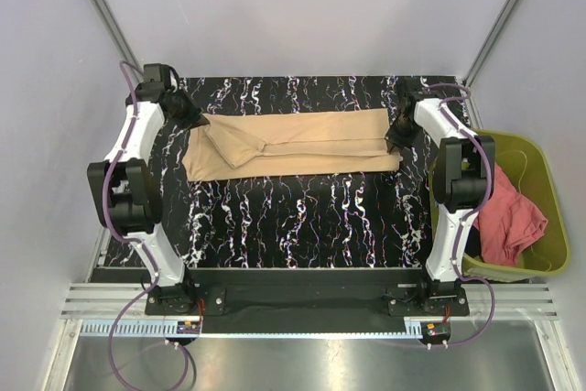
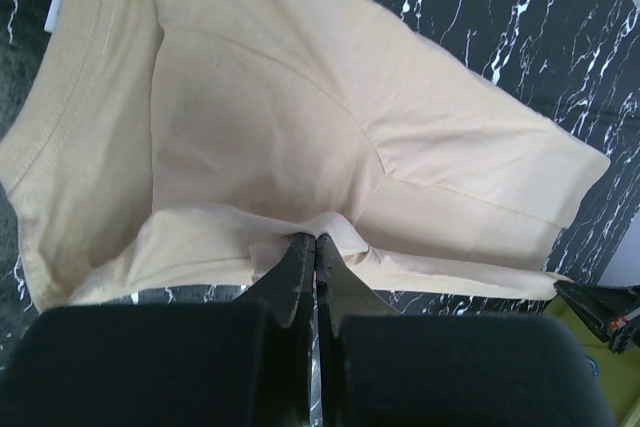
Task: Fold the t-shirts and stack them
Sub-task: Fold the tshirt
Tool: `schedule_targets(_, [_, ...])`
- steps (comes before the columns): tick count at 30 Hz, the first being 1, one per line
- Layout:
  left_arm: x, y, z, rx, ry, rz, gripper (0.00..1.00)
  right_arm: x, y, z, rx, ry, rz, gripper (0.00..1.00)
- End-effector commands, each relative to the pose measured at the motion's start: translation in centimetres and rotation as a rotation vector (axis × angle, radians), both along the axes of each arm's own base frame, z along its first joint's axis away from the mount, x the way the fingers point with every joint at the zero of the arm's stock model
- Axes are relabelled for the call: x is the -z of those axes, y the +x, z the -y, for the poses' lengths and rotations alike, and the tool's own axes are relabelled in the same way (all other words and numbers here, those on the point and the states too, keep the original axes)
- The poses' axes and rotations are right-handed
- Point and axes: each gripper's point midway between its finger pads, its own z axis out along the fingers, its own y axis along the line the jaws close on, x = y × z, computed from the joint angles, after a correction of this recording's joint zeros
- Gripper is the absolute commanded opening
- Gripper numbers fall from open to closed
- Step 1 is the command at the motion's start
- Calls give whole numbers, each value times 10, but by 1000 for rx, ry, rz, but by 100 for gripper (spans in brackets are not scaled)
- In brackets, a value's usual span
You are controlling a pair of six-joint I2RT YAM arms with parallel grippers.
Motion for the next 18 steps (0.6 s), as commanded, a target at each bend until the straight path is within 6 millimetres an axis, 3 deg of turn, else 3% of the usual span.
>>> schedule_targets(1, [-29, 23, 5, 17, -21, 100, 0, -3, 10, 5, -11, -9, 1, 0])
schedule_targets(18, [-15, 45, -2, -10, -17, 82, 0, -3, 35, 5, -18, 2, 18, 0])
